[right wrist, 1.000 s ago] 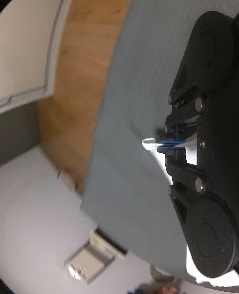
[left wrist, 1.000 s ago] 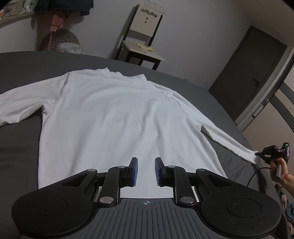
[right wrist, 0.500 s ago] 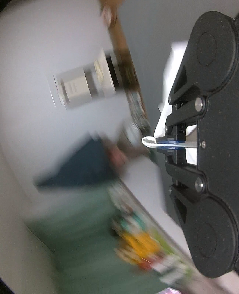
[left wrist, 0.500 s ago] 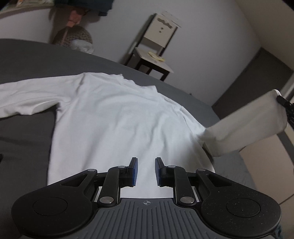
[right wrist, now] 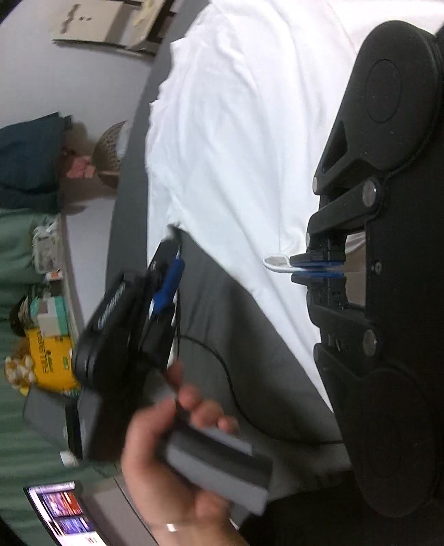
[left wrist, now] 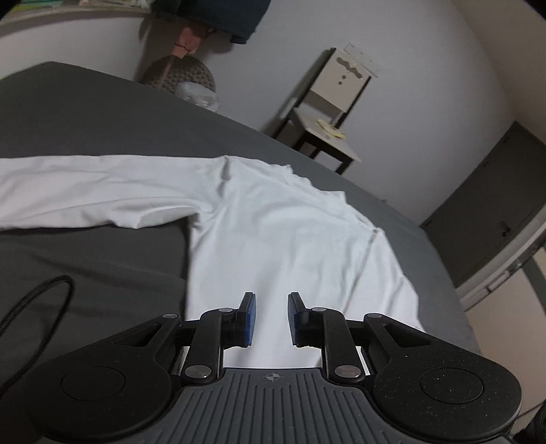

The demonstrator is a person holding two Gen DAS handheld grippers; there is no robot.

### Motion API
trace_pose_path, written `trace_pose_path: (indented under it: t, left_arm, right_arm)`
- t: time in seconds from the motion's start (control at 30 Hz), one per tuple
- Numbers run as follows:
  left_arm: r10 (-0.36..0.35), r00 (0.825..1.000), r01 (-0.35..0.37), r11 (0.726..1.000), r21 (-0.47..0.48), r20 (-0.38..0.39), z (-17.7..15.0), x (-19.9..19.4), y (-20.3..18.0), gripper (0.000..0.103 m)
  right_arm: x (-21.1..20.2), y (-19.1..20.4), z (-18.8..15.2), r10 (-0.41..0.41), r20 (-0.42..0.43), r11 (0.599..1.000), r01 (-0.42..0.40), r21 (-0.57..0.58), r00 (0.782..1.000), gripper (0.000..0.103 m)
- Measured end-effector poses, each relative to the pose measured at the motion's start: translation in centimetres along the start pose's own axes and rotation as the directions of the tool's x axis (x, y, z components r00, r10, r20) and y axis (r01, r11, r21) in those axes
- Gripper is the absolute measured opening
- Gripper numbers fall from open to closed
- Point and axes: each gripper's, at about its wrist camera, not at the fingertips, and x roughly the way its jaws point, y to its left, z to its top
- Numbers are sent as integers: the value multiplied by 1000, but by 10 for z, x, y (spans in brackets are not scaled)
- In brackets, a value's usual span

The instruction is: Fold clothes

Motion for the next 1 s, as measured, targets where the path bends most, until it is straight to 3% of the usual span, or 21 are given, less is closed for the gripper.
trace_pose_path:
  t: [0.1, 0.17, 0.43, 0.47, 0.53, 0.57, 0.6, 0.7, 0.83, 0.93, 1.0]
  left_arm:
    - [-40, 999, 40, 999, 3, -3, 1, 3, 0, 19]
    - [-49, 999, 49, 999, 17, 4, 2, 3, -1, 19]
    - [-57, 998, 58, 998, 19, -27, 1, 6, 2, 19]
    - [-58, 998, 59, 998, 20, -31, 1, 6, 2, 19]
    - [-66, 997, 68, 997, 41, -48, 0, 9, -2, 19]
    - [-68, 996, 71, 996, 50, -53, -1, 9, -3, 19]
    - [-70, 996, 73, 996, 59, -57, -1, 10, -5, 19]
    - [-70, 994, 77, 994, 81, -81, -3, 10, -7, 19]
    - [-53, 985, 81, 983, 167, -167, -9, 13, -15, 19]
    - [-37, 972, 97, 964, 248, -233, -17, 17, -24, 19]
    - [-35, 961, 117, 951, 286, -275, -22, 19, -29, 19]
  right_arm:
    - [-10, 13, 6, 21, 69, 1000, -20, -15, 997, 4]
    - [-8, 23, 8, 45, 63, 998, -43, -35, 997, 4]
    - [38, 25, -2, 45, -94, 999, -47, -20, 995, 6]
    - [41, 25, -4, 47, -102, 999, -49, -19, 994, 10]
    - [46, 26, -6, 67, -118, 998, -68, -4, 991, 32]
    - [47, 26, -6, 82, -119, 997, -82, 10, 989, 50]
    - [47, 24, -8, 101, -116, 995, -99, 25, 988, 59]
    - [27, 20, -12, 165, -72, 985, -160, 65, 984, 62]
    - [4, -5, 1, 101, -16, 982, -97, 159, 995, 73]
    - [8, -37, -2, 14, -90, 965, 11, 262, 996, 69]
    - [15, -59, -6, 8, -160, 937, 48, 346, 987, 52]
